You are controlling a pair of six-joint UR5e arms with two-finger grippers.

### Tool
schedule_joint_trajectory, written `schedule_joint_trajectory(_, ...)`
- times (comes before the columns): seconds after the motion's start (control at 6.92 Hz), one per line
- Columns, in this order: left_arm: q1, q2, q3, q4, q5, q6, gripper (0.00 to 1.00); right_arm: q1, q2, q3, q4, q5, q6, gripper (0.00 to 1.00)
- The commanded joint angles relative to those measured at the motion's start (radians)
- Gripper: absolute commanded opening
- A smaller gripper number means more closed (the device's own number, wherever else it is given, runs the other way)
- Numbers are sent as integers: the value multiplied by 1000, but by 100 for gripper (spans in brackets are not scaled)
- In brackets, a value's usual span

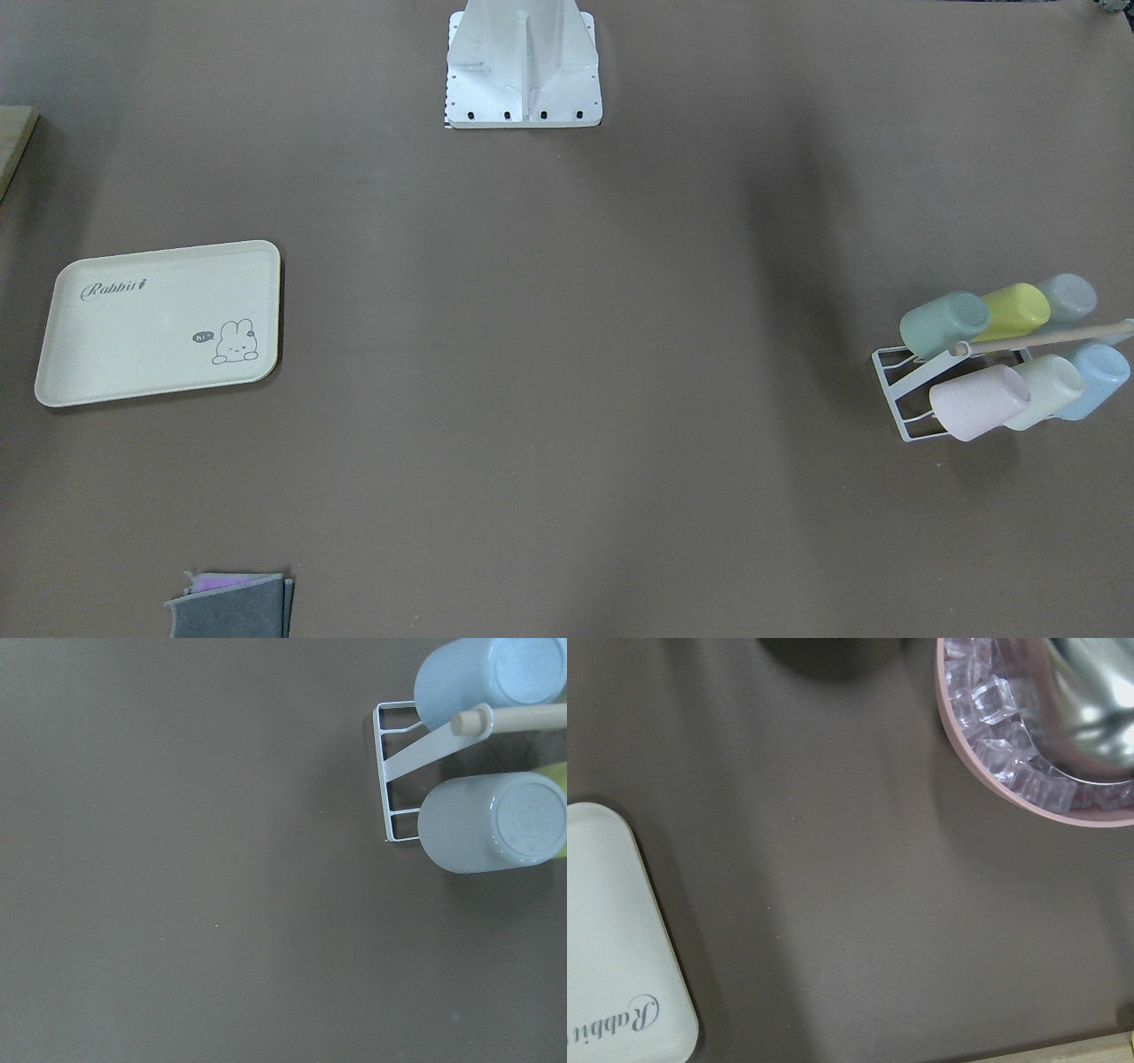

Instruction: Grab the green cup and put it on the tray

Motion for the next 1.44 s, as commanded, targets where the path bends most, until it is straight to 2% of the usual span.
schedule_joint_trajectory(0.0, 23, 1, -41, 8, 1, -2, 99, -1, -2, -1, 0, -1, -2, 100)
schedule_joint_trajectory(0.29, 88, -4, -111, 18, 22, -5, 99, -1, 1, 4, 0, -1, 0, 100)
schedule_joint_trajectory(0.43, 126, -4, -162, 23, 109, -6, 99, -1, -2, -2, 0, -2, 0, 100)
schedule_joint_trajectory(0.72, 207, -45, -254, 121, 196, -6, 99, -6, 17, -10, 19, -19, 3, 100)
schedule_joint_trajectory(1.01, 297, -67, -358, 199, 344, -2, 99, -6, 18, -18, 38, -39, 3, 100)
schedule_joint_trajectory(1.3, 362, -80, -426, 215, 371, 1, 99, -4, 11, -18, 38, -62, 5, 100)
